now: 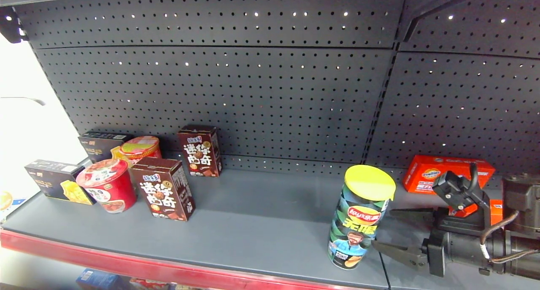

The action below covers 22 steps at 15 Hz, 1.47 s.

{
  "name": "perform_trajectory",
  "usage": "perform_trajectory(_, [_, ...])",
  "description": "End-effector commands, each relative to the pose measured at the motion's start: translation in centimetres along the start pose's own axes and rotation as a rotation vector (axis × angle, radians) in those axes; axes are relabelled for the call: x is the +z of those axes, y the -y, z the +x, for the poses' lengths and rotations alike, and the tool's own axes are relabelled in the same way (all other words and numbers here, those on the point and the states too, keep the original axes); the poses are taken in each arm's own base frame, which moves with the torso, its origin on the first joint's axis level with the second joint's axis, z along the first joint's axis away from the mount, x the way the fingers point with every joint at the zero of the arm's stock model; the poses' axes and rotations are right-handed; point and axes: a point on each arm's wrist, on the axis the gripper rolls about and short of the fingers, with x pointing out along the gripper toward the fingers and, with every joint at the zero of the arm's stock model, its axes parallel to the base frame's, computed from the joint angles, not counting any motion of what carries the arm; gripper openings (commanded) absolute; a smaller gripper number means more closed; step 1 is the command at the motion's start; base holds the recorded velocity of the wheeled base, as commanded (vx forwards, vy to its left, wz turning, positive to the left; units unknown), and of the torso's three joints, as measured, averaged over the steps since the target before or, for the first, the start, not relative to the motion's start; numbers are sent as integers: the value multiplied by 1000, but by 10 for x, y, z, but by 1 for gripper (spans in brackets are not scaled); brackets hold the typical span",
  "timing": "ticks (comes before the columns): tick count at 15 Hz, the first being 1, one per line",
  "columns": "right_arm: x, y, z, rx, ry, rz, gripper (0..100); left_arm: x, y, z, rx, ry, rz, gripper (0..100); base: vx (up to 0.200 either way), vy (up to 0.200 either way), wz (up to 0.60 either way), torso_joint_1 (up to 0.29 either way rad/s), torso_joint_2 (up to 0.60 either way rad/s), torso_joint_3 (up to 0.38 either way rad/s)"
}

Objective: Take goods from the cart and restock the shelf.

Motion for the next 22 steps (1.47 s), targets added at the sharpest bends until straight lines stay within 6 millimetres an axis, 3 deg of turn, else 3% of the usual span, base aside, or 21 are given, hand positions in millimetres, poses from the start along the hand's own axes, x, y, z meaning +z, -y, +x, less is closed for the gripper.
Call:
perform_trajectory(1, [-2,2,1,-5,-8,7,100,-1,0,-1,0,7,-1,0,0,0,0,0,0,0])
perform_trajectory(17, [-4,12,7,-30,-29,31,100,-6,0,-5,2,4,-1,0,0,0,0,0,0,0])
perform_trajectory(19, [-5,8,2,-27,-20,12,100,-6,0,-5,2,5,-1,0,0,0,0,0,0,0])
perform_trajectory(22, [-6,-10,-27,-31,37,-60,100,-5,0,-6,0,14,1,0,0,0,0,0,0,0])
